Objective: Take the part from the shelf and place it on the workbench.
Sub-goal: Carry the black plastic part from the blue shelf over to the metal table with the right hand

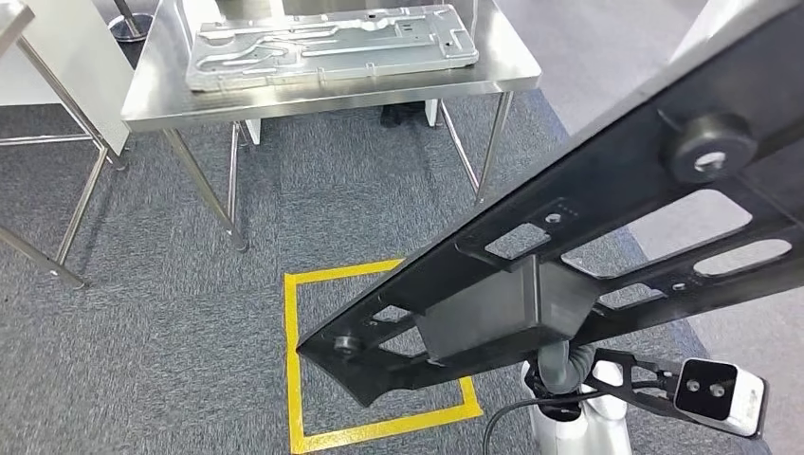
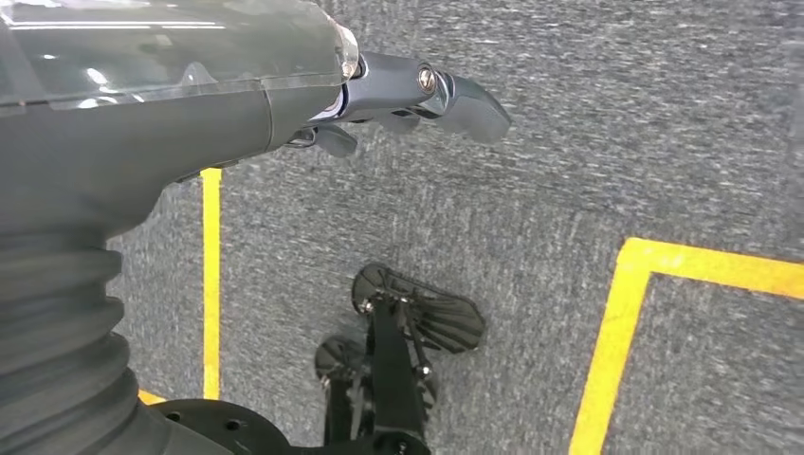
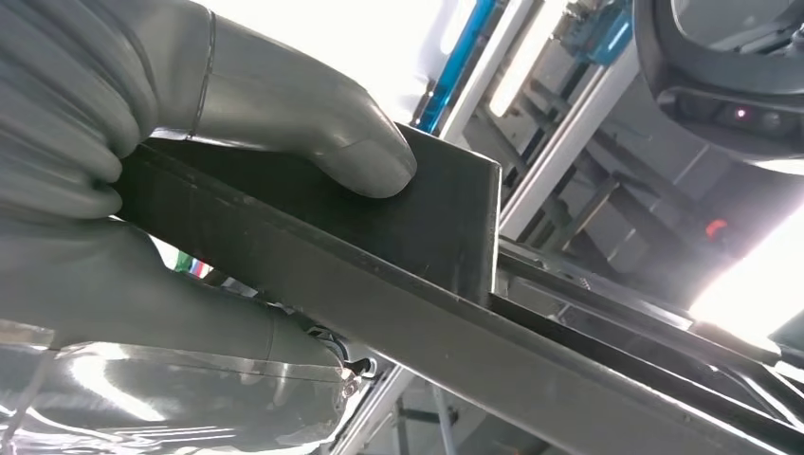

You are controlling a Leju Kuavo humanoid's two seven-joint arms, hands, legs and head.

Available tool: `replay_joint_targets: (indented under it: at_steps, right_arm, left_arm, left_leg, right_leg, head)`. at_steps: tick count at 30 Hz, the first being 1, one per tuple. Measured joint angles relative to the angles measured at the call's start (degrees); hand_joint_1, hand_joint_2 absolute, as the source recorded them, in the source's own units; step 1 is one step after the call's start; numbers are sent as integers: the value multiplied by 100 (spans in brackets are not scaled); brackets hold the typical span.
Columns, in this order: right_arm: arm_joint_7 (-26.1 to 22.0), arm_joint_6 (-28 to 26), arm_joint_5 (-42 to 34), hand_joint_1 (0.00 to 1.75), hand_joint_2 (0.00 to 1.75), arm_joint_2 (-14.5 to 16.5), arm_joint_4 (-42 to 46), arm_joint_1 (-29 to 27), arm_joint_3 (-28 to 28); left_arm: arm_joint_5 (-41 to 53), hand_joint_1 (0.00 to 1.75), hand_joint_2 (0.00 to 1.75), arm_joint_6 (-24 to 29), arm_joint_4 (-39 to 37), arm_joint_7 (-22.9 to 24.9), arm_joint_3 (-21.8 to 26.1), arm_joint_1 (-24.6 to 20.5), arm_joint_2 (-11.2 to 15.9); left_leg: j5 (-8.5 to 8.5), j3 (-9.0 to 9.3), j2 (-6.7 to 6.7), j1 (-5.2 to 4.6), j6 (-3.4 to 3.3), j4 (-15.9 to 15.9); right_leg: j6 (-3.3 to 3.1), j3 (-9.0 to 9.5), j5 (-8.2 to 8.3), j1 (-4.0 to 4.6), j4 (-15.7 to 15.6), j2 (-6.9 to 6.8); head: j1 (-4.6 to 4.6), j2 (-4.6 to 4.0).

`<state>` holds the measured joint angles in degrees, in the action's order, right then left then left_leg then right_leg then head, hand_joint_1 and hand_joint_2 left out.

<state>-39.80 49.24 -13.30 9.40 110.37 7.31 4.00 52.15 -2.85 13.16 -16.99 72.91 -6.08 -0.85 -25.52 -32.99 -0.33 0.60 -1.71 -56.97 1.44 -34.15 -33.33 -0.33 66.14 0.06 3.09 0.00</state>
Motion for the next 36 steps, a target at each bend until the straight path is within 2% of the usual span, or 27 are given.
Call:
replay_joint_targets:
  at_steps: [1, 2, 3, 4, 6, 7, 8, 10, 13, 14, 15, 17, 18, 19, 20, 21, 22, 23, 25, 28, 29, 30, 32, 33, 34, 35, 36]
  right_arm:
    - [-1, -8, 2, 175, 175, -1, -1, -6, 2]
    - [-1, -17, 4, 175, 175, -1, -2, -14, 3]
    - [0, -28, 7, 175, 175, -1, -3, -20, 4]
    - [0, -39, 8, 175, 175, -1, -4, -24, 7]
    - [0, -61, 8, 175, 175, 0, -3, -21, 16]
    - [0, -72, 9, 175, 175, 0, -2, -19, 20]
    - [0, -81, 9, 175, 175, 0, -1, -17, 25]
    - [0, -92, 7, 175, 175, 0, 1, -16, 31]
    - [-1, -93, -2, 175, 175, 0, 16, -12, 44]
    - [-2, -91, -6, 175, 175, 0, 23, -8, 49]
    - [-3, -90, -10, 175, 175, 0, 29, -4, 54]
    - [-1, -83, -16, 175, 175, 0, 30, -9, 57]
    - [1, -80, -22, 175, 175, 0, 30, -16, 57]
    - [2, -76, -28, 175, 175, 0, 29, -22, 57]
    - [2, -70, -33, 175, 175, 0, 29, -25, 57]
    - [2, -64, -38, 175, 175, 0, 29, -23, 57]
    - [2, -59, -40, 175, 175, 0, 28, -19, 57]
    - [2, -51, -44, 175, 175, 0, 28, -14, 57]
    - [2, -44, -54, 175, 175, 0, 27, -6, 58]
    - [1, -43, -73, 175, 175, 0, 31, 11, 61]
    - [-1, -43, -79, 175, 175, 0, 31, 24, 61]
    - [-1, -44, -83, 175, 175, 0, 31, 30, 61]
    - [-2, -44, -88, 175, 175, -1, 28, 30, 61]
    - [-1, -45, -89, 175, 175, -1, 26, 24, 61]
    - [-1, -45, -89, 175, 175, -1, 23, 21, 61]
    - [-1, -46, -89, 175, 175, -1, 22, 20, 61]
    - [-1, -46, -89, 175, 175, -1, 22, 22, 61]
  left_arm:
    - [4, 0, 175, -2, 0, -3, 0, 0, 1]
    - [8, 0, 175, -4, 0, -5, 0, 3, 1]
    - [10, 0, 175, -8, 0, -9, 0, 7, 1]
    - [12, 0, 175, -13, 0, -11, 0, 11, 1]
    - [13, 0, 175, -21, 0, -17, 0, 13, -1]
    - [14, 0, 175, -25, 0, -21, 0, 10, -1]
    - [15, 0, 175, -25, 0, -25, 0, 7, -1]
    - [19, 0, 175, -26, 0, -34, 0, 2, 2]
    - [30, 0, 175, -28, 1, -50, -4, -14, 6]
    - [34, 0, 175, -30, 1, -54, -5, -20, 6]
    - [35, 0, 175, -31, 0, -57, -7, -19, 7]
    - [32, 0, 175, -33, 0, -57, -7, -6, 12]
    - [30, 0, 175, -35, 0, -57, -7, 6, 15]
    - [32, 0, 175, -39, 0, -56, -7, 17, 15]
    - [35, 0, 175, -41, 0, -57, -7, 23, 16]
    - [39, 0, 175, -44, 0, -57, -7, 26, 19]
    - [43, 0, 175, -45, 0, -58, -7, 24, 25]
    - [46, 0, 175, -47, 0, -58, -8, 19, 32]
    - [45, 0, 175, -51, 0, -58, -8, 16, 46]
    - [38, 0, 175, -54, 0, -59, -9, 20, 55]
    - [35, 0, 175, -56, 0, -59, -10, 16, 55]
    - [33, 0, 175, -58, 0, -59, -11, 13, 55]
    - [34, 0, 175, -62, 0, -58, -11, 14, 55]
    - [37, 0, 175, -62, 0, -58, -11, 19, 55]
    - [40, 0, 175, -63, 0, -58, -11, 24, 55]
    - [43, 0, 175, -64, 0, -58, -11, 28, 54]
    - [45, 0, 175, -65, 0, -58, -11, 29, 54]
  left_leg:
    - [-21, 16, 1, -1, -10, -1]
    - [-45, 39, 0, -2, -14, -2]
    - [-72, 71, -3, -2, -10, -3]
    - [-102, 116, -8, -2, -4, -4]
    - [-175, 217, -18, -3, 26, -5]
    - [-219, 255, -23, -13, 54, -12]
    - [-257, 278, -24, -23, 85, -13]
    - [-310, 302, -20, -34, 154, -1]
    - [-419, 354, -1, -21, 258, -84]
    - [-527, 275, 3, -15, 286, -293]
    - [-673, 96, 5, -5, 307, -646]
    - [-936, -401, 5, 5, 326, -1444]
    - [-935, -582, 6, 5, 323, -1662]
    - [-801, -644, 5, 3, 309, -1634]
    - [-556, -586, 5, 0, 281, -1369]
    - [-273, -450, 6, -10, 240, -959]
    - [-78, -299, 8, -31, 194, -572]
    - [35, -177, 11, -53, 153, -289]
    - [19, -86, 11, -91, 91, -93]
    - [8, 53, -3, -59, 11, 29]
    - [-2, 112, -6, -45, -15, 56]
    - [-22, 151, -4, -41, -35, 74]
    - [-78, 197, -5, -42, -57, 77]
    - [-111, 227, -7, -43, -54, 76]
    - [-147, 270, -9, -42, -47, 75]
    - [-188, 327, -12, -41, -36, 75]
    - [-235, 393, -14, -40, -19, 76]
  right_leg:
    - [12, -256, -135, -6, 420, -1]
    - [23, -482, -196, -13, 749, -1]
    - [28, -601, -131, -20, 857, -2]
    - [28, -603, 49, -29, 735, -2]
    - [7, -313, 560, -40, -50, -6]
    - [-14, -155, 725, -34, -430, -6]
    - [-39, -48, 804, -26, -686, -4]
    - [-99, 8, 771, 0, -807, 12]
    - [-205, 105, 728, -20, -861, 22]
    - [-237, 155, 712, -35, -883, 15]
    - [-260, 197, 688, -39, -894, 8]
    - [-282, 244, 632, -24, -893, 6]
    - [-284, 274, 599, -14, -893, 11]
    - [-283, 317, 564, -4, -892, 16]
    - [-280, 374, 524, 4, -892, 20]
    - [-273, 434, 477, 11, -895, 21]
    - [-255, 487, 431, 26, -898, 19]
    - [-231, 523, 397, 31, -907, 21]
    - [-166, 560, 381, 34, -923, 26]
    - [-77, 550, 363, 25, -749, 25]
    - [-55, 431, 274, 20, -523, 25]
    - [-33, 226, 137, 7, -184, 24]
    - [11, -306, -135, -14, 567, 24]
    - [26, -502, -161, -26, 767, 23]
    - [36, -591, -62, -35, 759, 22]
    - [40, -565, 164, -43, 529, 20]
    - [34, -446, 466, -47, 133, 15]
  head:
    - [0, 0]
    - [0, 0]
    - [-1, 0]
    - [-1, 0]
    - [-1, 0]
    - [-1, 0]
    - [-1, 0]
    - [0, 0]
    - [1, 0]
    - [1, 0]
    - [1, 0]
    - [2, 0]
    - [2, 0]
    - [2, 0]
    - [2, 0]
    - [2, 0]
    - [1, 0]
    - [1, 0]
    - [1, 0]
    - [1, 0]
    - [0, 0]
    - [-1, 0]
    - [-1, 0]
    - [-1, 0]
    - [-1, 0]
    - [-1, 0]
    - [-1, 0]
